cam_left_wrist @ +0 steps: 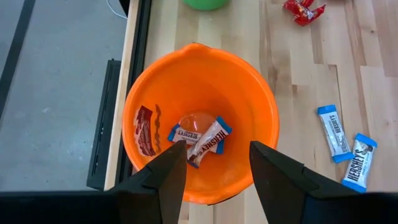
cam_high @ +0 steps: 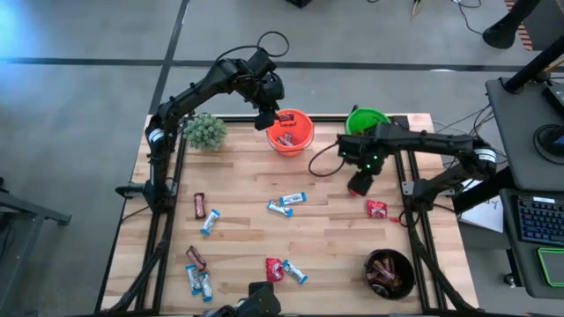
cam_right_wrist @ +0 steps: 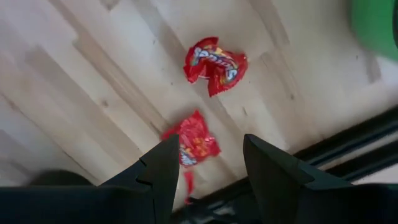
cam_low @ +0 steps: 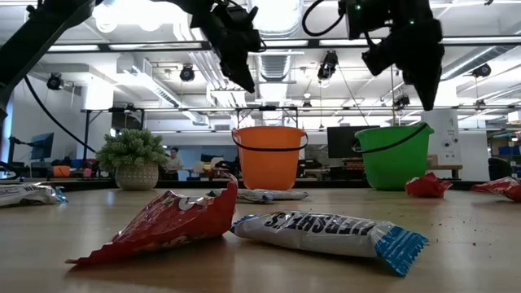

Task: Organize candy in baskets
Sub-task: Put the red candy into the green bucket

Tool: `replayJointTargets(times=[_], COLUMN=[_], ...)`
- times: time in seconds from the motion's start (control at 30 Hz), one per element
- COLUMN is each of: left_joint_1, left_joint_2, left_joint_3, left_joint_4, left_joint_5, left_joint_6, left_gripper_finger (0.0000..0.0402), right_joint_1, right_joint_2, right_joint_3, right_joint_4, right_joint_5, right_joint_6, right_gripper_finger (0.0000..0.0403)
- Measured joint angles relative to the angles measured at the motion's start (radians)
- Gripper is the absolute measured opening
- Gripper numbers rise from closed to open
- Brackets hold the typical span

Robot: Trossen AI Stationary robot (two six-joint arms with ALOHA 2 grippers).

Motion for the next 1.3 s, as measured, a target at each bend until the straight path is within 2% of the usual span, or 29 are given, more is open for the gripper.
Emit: replayJointTargets(times=[0.27,0.57,0.83,1.3], left_joint_1=[0.0,0.0,0.0,0.0], left_joint_2=[-0.004,-0.043,-0.079,-0.088], left_joint_3=[0.0,0.0,0.0,0.0], left_joint_4=[-0.018,-0.029,-0.03,-0.039], left_joint_5=[0.0,0.0,0.001,0.001], left_joint_6=[-0.02,-0.087,-0.134,-0.159], left_gripper_finger=[0.0158,0.0158,0.0158,0.0158], right_joint_1=[0.002,0.002,0.001,-0.043], right_joint_2=[0.0,0.0,0.0,0.0], right_joint_3=[-0.057,-0.182,-0.303,-0.368], right_joint_4=[0.06,0.256,0.358,0.515], right_joint_5=[0.008,0.008,0.01,0.032], right_joint_6=[-0.296,-0.558,-0.619,-0.688], right_gripper_finger=[0.0169,0.0169,0.0169,0.0169])
